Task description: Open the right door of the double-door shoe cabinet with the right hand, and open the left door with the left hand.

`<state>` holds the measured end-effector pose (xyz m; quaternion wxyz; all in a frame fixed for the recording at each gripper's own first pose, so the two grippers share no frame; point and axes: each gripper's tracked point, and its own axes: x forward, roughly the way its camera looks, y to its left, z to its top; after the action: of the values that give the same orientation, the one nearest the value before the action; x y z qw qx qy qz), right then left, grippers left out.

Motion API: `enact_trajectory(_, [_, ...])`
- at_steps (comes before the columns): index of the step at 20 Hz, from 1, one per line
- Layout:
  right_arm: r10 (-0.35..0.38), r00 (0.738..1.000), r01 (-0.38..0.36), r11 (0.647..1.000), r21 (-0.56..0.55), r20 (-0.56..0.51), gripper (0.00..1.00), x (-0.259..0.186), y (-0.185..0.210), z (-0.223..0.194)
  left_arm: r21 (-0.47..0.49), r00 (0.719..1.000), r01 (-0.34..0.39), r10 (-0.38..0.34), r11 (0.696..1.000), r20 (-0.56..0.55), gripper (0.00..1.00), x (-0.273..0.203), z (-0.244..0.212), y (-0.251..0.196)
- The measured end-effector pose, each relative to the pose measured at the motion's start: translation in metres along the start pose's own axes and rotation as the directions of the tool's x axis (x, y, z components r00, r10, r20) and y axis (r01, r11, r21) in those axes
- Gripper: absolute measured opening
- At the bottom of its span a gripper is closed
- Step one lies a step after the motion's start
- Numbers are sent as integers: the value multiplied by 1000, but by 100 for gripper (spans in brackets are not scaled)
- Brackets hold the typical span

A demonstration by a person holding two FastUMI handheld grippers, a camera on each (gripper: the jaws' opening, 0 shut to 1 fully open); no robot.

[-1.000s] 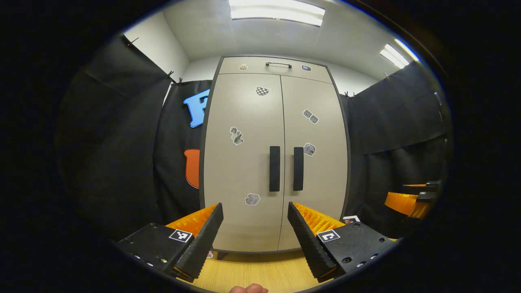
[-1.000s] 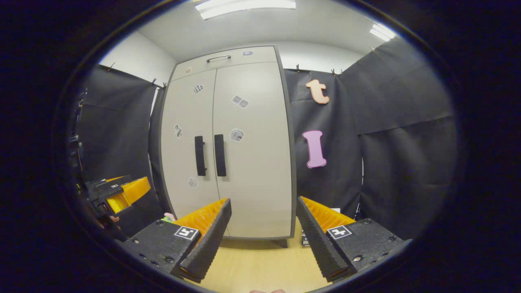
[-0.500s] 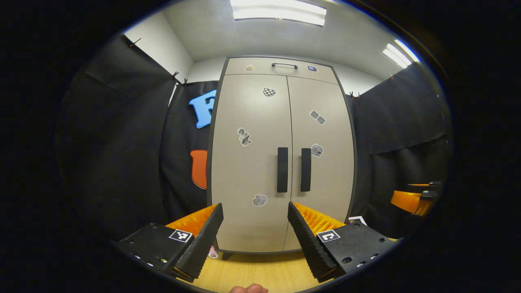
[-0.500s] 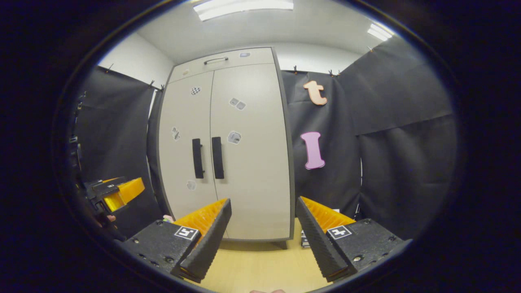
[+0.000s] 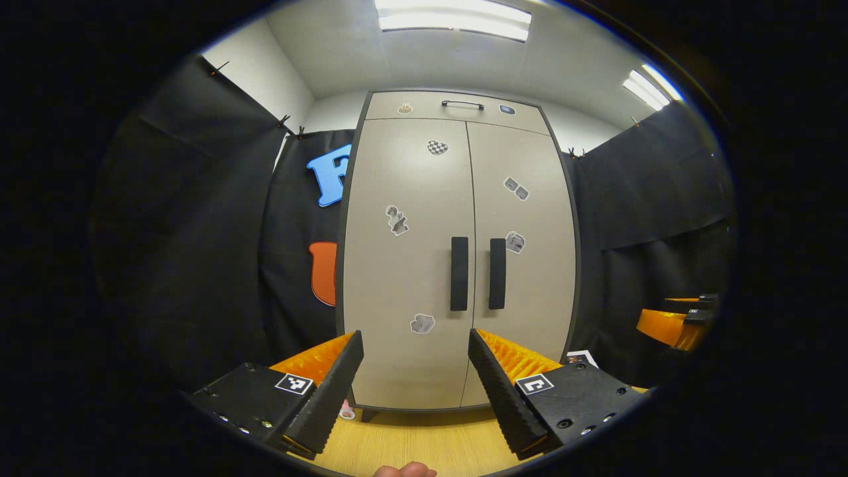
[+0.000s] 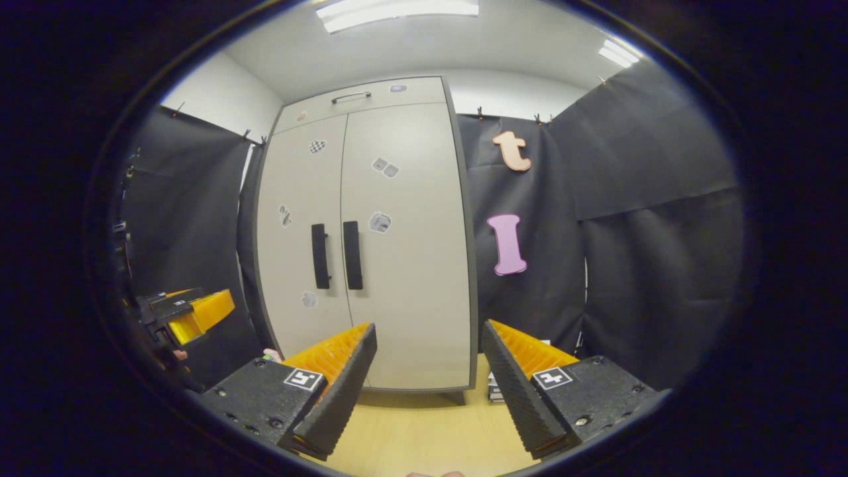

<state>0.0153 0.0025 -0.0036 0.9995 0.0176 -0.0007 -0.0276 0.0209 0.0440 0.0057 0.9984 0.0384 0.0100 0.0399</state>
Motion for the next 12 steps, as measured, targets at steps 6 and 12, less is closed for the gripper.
enact_trajectory(6, [23, 1000, -23, 1000, -1, 6, 96, 8, 15, 6, 5, 1000, -9, 9, 1000, -4, 95, 0, -2, 2])
enact_trajectory(12, [108, 994, -108, 994, -9, 18, 99, 51, 60, 25, 17, 1000, 0, 0, 1000, -5, 95, -5, -6, 5])
